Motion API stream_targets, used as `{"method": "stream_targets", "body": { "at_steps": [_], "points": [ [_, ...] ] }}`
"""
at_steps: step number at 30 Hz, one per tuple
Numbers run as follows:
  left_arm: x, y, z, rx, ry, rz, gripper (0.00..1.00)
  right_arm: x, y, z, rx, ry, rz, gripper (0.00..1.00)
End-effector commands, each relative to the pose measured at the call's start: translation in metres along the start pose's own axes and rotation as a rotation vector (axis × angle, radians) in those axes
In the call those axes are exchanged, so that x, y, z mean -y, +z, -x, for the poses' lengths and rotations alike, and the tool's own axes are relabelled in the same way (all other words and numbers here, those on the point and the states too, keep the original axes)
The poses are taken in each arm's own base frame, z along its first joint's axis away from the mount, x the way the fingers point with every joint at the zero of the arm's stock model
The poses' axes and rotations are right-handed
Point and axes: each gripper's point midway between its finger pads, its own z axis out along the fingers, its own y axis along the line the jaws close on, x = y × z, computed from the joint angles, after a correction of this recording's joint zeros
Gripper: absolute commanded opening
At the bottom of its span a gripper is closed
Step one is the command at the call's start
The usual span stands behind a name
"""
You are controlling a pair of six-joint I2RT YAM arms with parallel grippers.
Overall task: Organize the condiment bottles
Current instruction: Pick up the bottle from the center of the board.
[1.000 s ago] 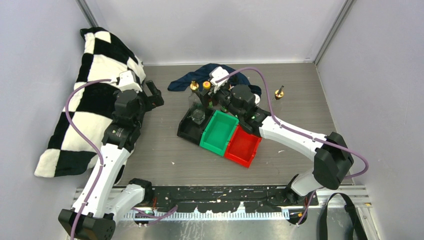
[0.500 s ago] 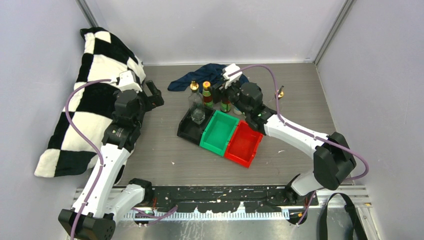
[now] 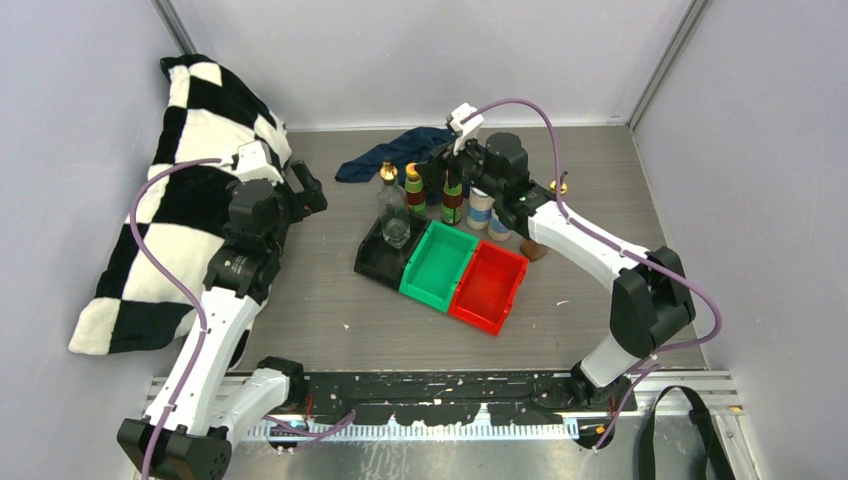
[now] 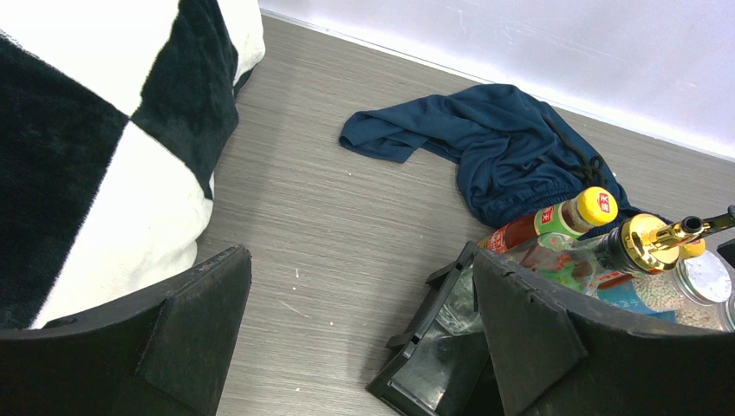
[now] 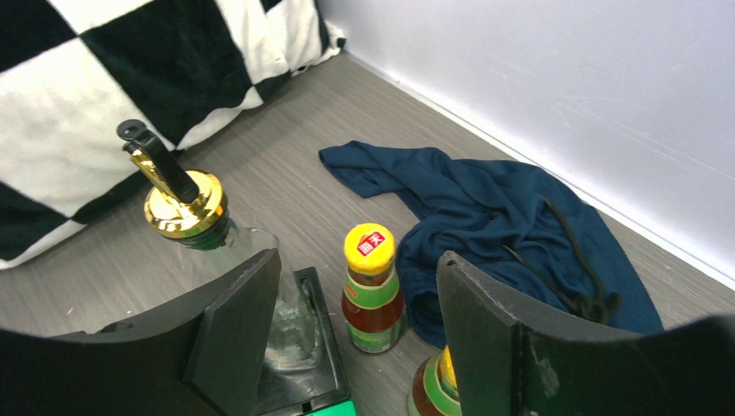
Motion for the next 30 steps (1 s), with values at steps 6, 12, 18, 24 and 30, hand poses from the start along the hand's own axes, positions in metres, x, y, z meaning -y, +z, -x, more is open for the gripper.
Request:
{"method": "stream_targets", "body": {
  "at_steps": [6, 12, 18, 24, 30],
  "points": [
    [0.002, 0.001, 0.011, 0.043, -0.026, -0.013, 1.00, -0.012, 0.005, 0.013, -0.026, 0.011, 0.119, 0.73],
    [0.003, 0.001, 0.011, 0.042, -0.026, -0.015, 1.00, -0.008, 0.010, 0.005, -0.070, 0.010, 0.132, 0.73],
    [0.003, 0.001, 0.011, 0.043, -0.029, -0.016, 1.00, 0.002, 0.016, -0.005, -0.104, 0.009, 0.128, 0.73],
    [0.002, 0.002, 0.011, 0.040, -0.031, -0.017, 1.00, 0.006, 0.025, -0.013, -0.136, 0.005, 0.133, 0.72],
    [0.002, 0.003, 0.011, 0.040, -0.035, -0.015, 1.00, 0.011, 0.031, -0.020, -0.198, 0.001, 0.127, 0.73]
  ]
}}
